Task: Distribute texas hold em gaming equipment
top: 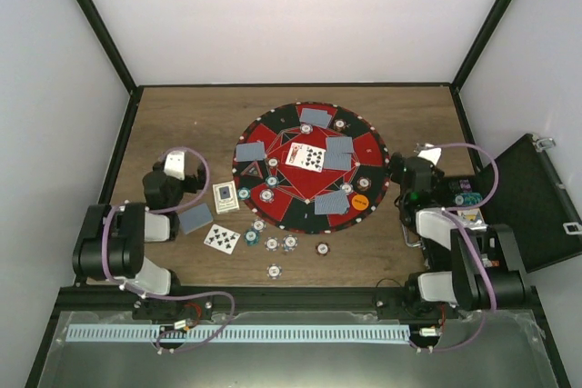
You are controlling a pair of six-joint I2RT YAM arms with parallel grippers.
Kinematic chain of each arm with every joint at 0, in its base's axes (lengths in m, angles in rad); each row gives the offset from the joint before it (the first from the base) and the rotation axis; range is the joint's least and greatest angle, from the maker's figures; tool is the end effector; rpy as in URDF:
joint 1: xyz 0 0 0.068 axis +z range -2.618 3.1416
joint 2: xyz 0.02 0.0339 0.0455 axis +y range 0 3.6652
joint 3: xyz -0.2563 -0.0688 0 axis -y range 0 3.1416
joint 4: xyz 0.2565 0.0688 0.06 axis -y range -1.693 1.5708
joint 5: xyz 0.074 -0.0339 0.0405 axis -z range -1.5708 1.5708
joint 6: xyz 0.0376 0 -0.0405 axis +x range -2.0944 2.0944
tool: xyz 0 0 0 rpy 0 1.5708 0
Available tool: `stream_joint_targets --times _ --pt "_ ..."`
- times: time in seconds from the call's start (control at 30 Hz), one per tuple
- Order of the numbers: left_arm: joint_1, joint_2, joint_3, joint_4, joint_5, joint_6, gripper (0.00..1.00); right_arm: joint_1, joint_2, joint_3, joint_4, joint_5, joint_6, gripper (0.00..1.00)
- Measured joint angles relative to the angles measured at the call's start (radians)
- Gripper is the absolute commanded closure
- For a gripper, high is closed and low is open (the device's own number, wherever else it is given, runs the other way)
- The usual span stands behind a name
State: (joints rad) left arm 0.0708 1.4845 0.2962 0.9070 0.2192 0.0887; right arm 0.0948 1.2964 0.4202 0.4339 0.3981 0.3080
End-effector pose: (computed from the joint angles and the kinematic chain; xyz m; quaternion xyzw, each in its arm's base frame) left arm 0.2556 0.0099 0.1225 0.0728 0.7938 -0.0396 0.6025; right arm 0.2592 0.0100 0.1550 0.1933 0.8124 -0.0588 0.5470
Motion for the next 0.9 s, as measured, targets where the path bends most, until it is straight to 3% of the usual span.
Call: stream_joint_targets --times 0.07,0.23,0.43,0.9 --pt "-0.011 0.049 -0.039 0.138 -0.039 -0.013 0.00 0.000 0.031 -0.034 0.110 0.003 -0.033 0.00" --pt "-0.038 0.068 -0.084 0.264 -0.162 -0.042 0.00 0.000 0.127 -0.115 0.404 -0.025 -0.114 0.00" --pt "-0.045 0.067 -0.050 0.277 -0.287 -0.079 0.00 0.000 0.222 -0.212 0.727 -0.158 -0.213 0.00" --pt "-0.047 0.068 -0.026 0.246 -0.270 -0.074 0.00 -0.033 0.252 -0.207 0.812 -0.286 -0.233 0.00"
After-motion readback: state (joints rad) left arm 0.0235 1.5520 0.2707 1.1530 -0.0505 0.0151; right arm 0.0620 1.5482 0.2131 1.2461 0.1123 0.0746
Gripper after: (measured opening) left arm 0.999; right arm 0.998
